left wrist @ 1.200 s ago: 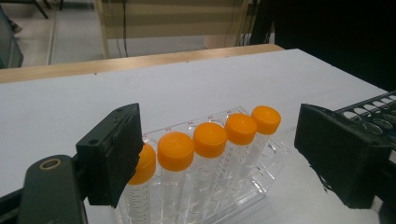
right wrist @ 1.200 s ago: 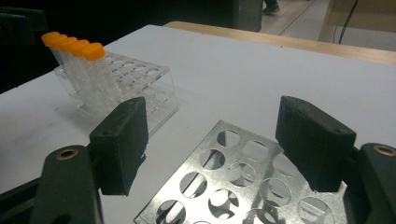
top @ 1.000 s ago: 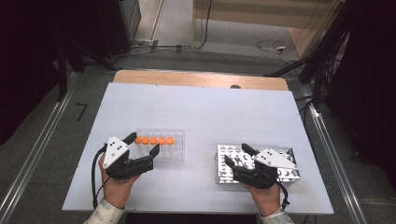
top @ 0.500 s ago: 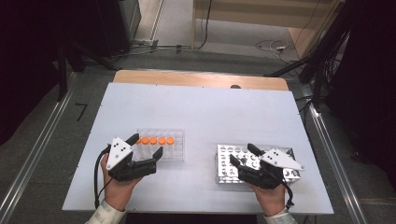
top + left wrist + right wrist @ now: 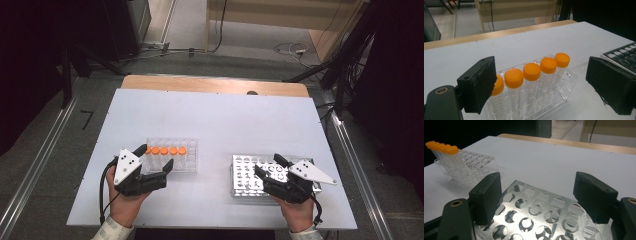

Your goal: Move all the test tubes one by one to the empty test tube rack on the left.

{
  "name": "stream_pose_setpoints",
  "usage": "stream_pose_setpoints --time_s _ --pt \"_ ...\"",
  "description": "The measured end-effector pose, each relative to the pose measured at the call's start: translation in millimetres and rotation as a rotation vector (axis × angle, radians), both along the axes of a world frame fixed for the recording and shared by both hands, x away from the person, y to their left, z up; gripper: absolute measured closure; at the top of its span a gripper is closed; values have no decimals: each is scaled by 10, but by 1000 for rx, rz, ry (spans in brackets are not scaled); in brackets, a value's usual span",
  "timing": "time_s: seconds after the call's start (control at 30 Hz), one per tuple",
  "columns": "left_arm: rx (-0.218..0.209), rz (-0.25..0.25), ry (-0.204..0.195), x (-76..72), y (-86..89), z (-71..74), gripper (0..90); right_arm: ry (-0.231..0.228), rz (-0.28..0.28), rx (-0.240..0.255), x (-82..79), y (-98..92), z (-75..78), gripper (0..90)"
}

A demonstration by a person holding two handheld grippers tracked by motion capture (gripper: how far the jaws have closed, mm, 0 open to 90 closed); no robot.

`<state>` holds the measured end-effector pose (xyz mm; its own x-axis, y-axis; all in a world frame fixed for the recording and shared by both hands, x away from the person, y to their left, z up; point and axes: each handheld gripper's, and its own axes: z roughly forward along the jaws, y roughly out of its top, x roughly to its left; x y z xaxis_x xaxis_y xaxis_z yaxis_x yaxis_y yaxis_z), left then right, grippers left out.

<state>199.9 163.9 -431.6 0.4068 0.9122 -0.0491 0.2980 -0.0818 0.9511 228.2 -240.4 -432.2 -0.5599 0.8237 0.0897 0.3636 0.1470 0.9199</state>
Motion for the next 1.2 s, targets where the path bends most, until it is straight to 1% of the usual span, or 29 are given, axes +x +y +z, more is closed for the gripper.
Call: stream_pose_setpoints --time_s 0.07,0.17,0.33,0.4,0.57,0.67,0.83,0.93,1.2 --pt "0 5 1 -7 9 2 105 3 -8 1 0 -25 4 192" --pt "-14 16 -13 -32 26 8 104 4 -19 3 2 -63 2 189" --pt "-25 24 -23 -79 46 22 103 2 -30 -3 -13 -99 7 178" --pt "-21 26 -22 -96 61 28 103 0 -31 -1 -17 -115 9 178" --pt "-30 41 -21 -102 120 10 103 3 -37 -1 -13 -147 7 177" --pt "-22 65 -24 -109 149 1 102 0 -40 -2 -15 -152 7 177" --pt "-20 76 -24 -118 197 3 98 -2 -48 -2 -12 -172 11 176" --pt "-30 83 -22 -118 238 2 97 -2 -56 1 -14 -203 16 176" --pt "-31 102 -14 -142 316 -6 98 0 -84 9 -27 -312 21 177"
